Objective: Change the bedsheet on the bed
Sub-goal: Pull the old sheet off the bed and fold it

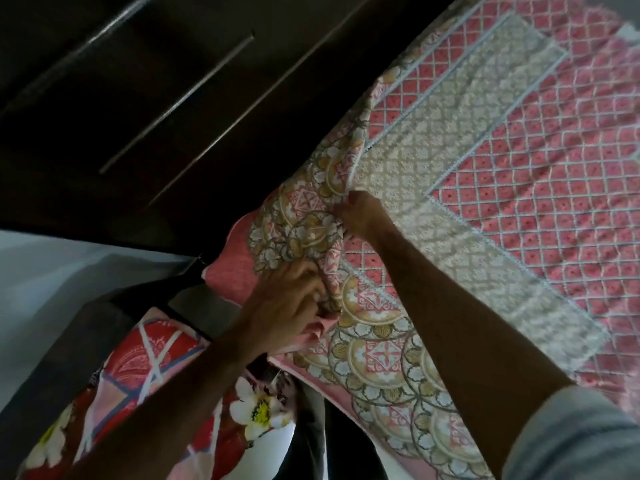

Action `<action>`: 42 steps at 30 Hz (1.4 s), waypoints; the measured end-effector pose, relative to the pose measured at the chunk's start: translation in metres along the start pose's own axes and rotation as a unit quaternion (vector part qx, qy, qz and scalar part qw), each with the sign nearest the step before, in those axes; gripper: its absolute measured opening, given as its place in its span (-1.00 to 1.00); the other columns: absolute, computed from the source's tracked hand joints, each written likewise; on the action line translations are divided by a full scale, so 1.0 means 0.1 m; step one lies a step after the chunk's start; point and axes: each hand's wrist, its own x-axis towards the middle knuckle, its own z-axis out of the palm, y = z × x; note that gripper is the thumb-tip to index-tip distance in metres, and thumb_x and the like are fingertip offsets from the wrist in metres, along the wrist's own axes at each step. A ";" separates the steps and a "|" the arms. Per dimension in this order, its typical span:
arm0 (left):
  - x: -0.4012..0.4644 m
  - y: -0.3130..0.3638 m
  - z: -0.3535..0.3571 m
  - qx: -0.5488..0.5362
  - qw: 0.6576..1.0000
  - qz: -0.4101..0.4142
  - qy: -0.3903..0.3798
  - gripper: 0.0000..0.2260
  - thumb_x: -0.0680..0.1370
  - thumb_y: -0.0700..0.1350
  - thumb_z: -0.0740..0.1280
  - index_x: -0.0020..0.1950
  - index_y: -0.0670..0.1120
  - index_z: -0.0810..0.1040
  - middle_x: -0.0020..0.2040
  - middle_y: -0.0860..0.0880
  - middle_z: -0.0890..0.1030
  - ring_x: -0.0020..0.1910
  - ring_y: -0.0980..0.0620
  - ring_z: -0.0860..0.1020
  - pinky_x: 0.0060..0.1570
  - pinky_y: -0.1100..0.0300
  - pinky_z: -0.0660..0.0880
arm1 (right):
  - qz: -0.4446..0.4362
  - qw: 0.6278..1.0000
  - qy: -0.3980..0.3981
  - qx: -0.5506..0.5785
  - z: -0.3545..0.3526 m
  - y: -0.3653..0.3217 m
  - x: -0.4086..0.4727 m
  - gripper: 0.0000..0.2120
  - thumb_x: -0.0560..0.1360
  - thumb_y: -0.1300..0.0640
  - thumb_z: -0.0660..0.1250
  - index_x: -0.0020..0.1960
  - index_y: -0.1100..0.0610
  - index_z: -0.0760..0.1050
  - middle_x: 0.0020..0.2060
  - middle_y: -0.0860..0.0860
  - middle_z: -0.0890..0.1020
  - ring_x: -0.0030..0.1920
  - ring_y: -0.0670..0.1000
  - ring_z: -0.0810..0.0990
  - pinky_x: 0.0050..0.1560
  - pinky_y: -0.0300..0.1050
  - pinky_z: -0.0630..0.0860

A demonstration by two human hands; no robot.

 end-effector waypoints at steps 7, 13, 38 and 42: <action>0.90 0.08 -0.38 -0.090 0.986 -0.102 0.101 -0.50 0.64 0.16 0.12 0.47 -0.12 0.38 0.44 -0.10 0.40 0.40 -0.07 0.42 0.38 0.04 0.36 | -0.047 0.999 0.014 0.004 -0.34 0.78 -0.93 -0.70 0.65 -0.09 0.23 -0.07 0.07 0.61 -0.32 -0.01 0.66 -0.41 -0.02 0.61 -0.38 -0.08 0.55; 1.49 0.37 -0.04 0.075 0.994 -0.058 -0.046 -0.38 0.57 0.20 0.10 0.55 -0.10 0.36 0.53 -0.21 0.36 0.38 -0.29 0.45 0.32 -0.27 0.41 | 0.095 0.995 -0.020 -0.026 -0.92 1.91 -1.57 -0.73 0.61 -0.16 0.23 -0.15 -0.03 0.52 -0.39 -0.06 0.64 -0.35 0.00 0.66 -0.28 -0.01 0.61; 3.35 0.77 0.09 0.227 0.969 0.094 -0.010 -0.32 0.63 0.31 0.02 0.67 -0.01 0.06 0.67 -0.07 0.02 0.64 -0.23 0.00 0.51 -0.36 0.05 | 0.165 0.966 0.171 -0.100 -2.60 2.34 -0.55 -0.47 0.55 -0.26 0.05 -0.29 0.12 0.47 -0.38 0.11 0.55 -0.25 0.20 0.63 -0.28 -0.12 0.38; 3.43 0.84 0.31 0.246 0.960 0.130 -0.012 -0.30 0.64 0.32 0.00 0.68 -0.01 -0.03 0.67 -0.16 -0.04 0.62 -0.31 -0.04 0.50 -0.41 -0.01 | 0.139 0.987 0.085 -0.011 -2.84 2.43 -0.61 -0.71 0.62 -0.05 0.30 -0.24 0.02 0.42 -0.42 -0.12 0.52 -0.47 -0.16 0.57 -0.39 -0.23 0.42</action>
